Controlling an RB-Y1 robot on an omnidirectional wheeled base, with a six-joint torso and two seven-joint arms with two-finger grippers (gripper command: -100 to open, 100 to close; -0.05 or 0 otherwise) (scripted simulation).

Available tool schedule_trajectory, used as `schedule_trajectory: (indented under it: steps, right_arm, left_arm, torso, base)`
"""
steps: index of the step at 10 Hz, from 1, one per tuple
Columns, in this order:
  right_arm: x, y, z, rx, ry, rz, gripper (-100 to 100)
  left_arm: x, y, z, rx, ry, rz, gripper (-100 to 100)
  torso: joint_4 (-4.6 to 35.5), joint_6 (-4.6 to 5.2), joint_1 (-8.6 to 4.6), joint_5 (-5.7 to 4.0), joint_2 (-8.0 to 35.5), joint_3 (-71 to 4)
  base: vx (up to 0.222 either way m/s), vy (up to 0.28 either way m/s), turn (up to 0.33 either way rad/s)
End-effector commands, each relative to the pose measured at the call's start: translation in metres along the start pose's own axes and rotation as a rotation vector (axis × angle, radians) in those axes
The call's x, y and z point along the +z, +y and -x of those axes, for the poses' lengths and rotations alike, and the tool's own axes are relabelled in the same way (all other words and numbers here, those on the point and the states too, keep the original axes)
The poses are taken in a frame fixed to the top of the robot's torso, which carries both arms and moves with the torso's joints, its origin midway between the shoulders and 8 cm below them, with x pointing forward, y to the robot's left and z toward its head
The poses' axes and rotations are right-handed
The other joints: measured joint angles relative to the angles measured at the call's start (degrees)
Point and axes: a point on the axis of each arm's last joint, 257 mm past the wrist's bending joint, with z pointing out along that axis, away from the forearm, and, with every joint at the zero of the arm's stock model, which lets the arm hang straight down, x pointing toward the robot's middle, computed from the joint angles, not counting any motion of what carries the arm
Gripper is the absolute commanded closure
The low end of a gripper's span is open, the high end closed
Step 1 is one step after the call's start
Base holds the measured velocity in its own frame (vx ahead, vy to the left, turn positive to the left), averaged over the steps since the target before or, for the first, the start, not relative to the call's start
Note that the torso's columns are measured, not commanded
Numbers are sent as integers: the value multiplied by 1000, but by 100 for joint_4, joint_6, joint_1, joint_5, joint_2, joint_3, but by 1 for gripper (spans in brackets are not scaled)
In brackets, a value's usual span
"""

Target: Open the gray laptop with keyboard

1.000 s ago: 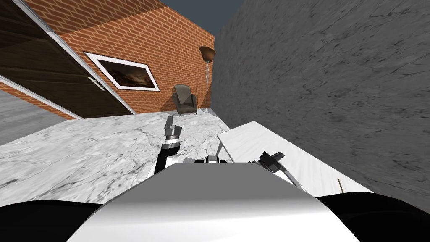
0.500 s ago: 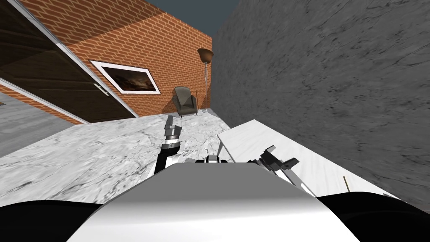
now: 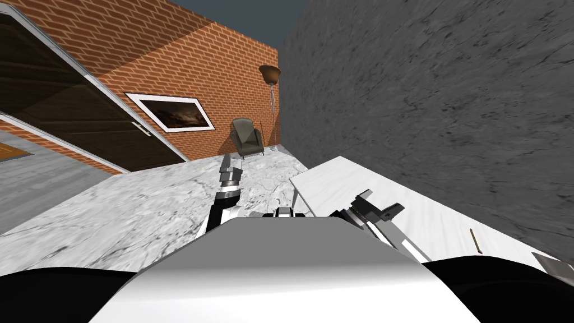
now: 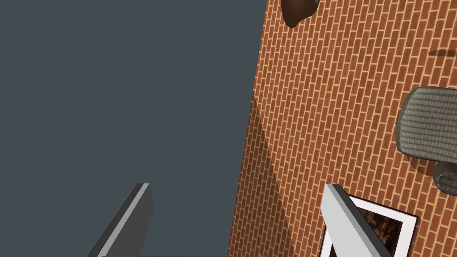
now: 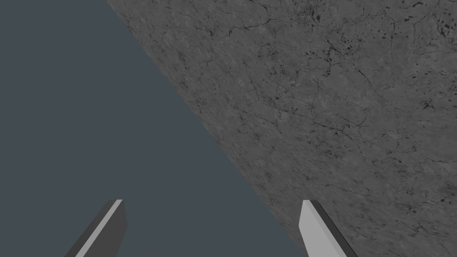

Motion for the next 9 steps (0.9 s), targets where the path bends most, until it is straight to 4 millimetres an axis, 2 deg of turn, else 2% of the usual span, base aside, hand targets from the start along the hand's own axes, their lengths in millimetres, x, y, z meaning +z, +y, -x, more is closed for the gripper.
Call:
schedule_trajectory:
  steps: [1, 2, 4, 5, 6, 9]
  right_arm:
    - [21, -5, 12, -1, -25, -5, -100]
    - [21, -6, 12, 0, -25, -6, -100]
    - [36, -12, 23, 0, -47, -12, -100]
    - [33, -10, 19, 1, -40, -13, -100]
    - [34, -10, 19, 0, -41, -11, 0]
    - [34, -10, 19, 0, -41, -11, 0]
  left_arm:
    - [0, 0, 0, 0, 0, 0, 0]
    - [0, 0, 0, 0, 0, 0, 0]
    - [0, 0, 0, 0, 0, 0, 0]
    - [0, 0, 0, 0, 0, 0, 0]
    - [0, 0, 0, 0, 0, 0, 0]
    - [0, 0, 0, 0, 0, 0, 0]
  torso:
    - [1, 0, -3, -1, 3, 2]
    - [0, 0, -7, -3, 1, 1]
    - [-1, 0, -19, -6, -3, -2]
    - [0, 1, -19, -6, -1, -1]
    - [-1, 0, -23, -8, -3, -1]
    - [-1, 0, -16, -5, -3, -2]
  base:
    - [-13, 55, -39]
    - [-8, 44, -10]
    - [-12, 39, -21]
    - [-7, 17, -7]
    - [0, 0, 0]
    - [0, 0, 0]
